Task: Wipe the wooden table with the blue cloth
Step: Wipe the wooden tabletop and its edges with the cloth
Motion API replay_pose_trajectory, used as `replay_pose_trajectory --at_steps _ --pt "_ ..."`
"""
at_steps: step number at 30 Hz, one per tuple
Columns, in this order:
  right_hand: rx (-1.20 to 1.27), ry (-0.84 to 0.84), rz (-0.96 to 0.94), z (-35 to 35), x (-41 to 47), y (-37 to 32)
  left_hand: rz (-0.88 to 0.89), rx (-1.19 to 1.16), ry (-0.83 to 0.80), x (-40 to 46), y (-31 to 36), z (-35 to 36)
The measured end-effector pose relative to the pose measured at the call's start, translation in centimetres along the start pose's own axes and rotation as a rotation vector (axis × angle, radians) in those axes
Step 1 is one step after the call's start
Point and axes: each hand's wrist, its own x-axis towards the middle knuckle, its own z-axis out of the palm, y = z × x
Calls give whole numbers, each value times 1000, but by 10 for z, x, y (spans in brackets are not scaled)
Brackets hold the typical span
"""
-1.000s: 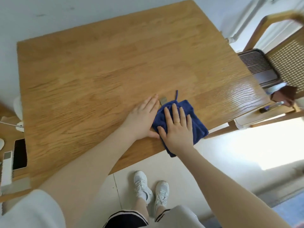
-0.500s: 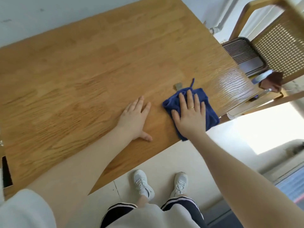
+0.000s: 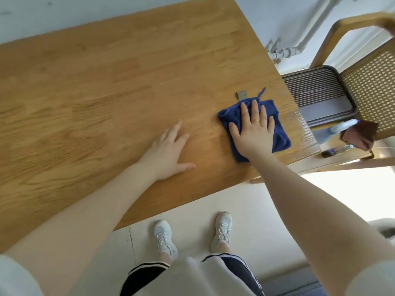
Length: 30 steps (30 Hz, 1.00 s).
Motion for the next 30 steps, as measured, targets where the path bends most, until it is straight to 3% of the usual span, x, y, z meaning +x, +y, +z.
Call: replay_pose_trajectory --at_steps 6,14,23,25,28,30 --pt "-62 -48 -421 -1 -56 44 17 32 9 46 64 2" --pt "-50 -75 -187 -26 52 114 -91 169 -35 69 111 21" --pt "-62 -27 -369 -16 -43 154 -120 124 -22 67 112 21" --pt "-49 -21 -339 -14 -42 150 -124 158 -12 69 111 23" --pt "-31 -13 -149 -13 -34 112 -125 182 1 71 111 25" --pt "-18 -53 -141 -9 -36 77 -120 128 3 64 109 26"
